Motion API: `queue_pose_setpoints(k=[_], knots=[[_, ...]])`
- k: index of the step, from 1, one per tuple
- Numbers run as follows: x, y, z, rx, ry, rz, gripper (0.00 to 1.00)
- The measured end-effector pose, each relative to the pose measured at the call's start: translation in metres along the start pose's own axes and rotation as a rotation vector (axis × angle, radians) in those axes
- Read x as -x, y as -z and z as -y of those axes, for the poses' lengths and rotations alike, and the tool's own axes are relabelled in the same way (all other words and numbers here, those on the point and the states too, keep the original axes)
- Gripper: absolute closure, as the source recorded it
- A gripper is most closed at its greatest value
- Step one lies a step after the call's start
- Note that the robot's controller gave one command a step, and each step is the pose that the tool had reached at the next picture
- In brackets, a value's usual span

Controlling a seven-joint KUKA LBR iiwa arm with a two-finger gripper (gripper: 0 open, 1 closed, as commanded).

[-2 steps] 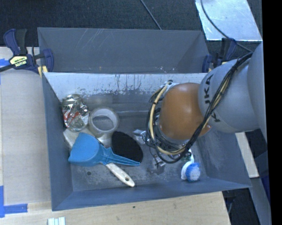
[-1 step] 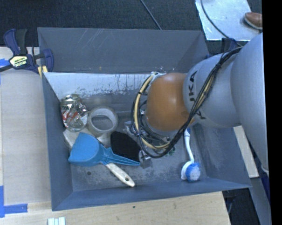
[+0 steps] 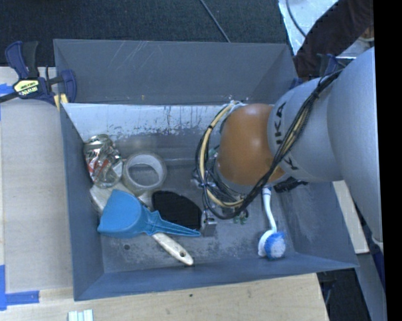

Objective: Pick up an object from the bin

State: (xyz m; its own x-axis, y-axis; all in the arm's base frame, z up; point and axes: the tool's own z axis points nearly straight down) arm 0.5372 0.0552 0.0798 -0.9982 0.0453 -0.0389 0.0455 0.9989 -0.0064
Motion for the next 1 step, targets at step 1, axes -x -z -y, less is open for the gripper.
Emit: queue_pose_setpoints(k=[1], knots=[[-0.0018,0.0584,-0.0138,0.003,0.253,0.002,0.0]])
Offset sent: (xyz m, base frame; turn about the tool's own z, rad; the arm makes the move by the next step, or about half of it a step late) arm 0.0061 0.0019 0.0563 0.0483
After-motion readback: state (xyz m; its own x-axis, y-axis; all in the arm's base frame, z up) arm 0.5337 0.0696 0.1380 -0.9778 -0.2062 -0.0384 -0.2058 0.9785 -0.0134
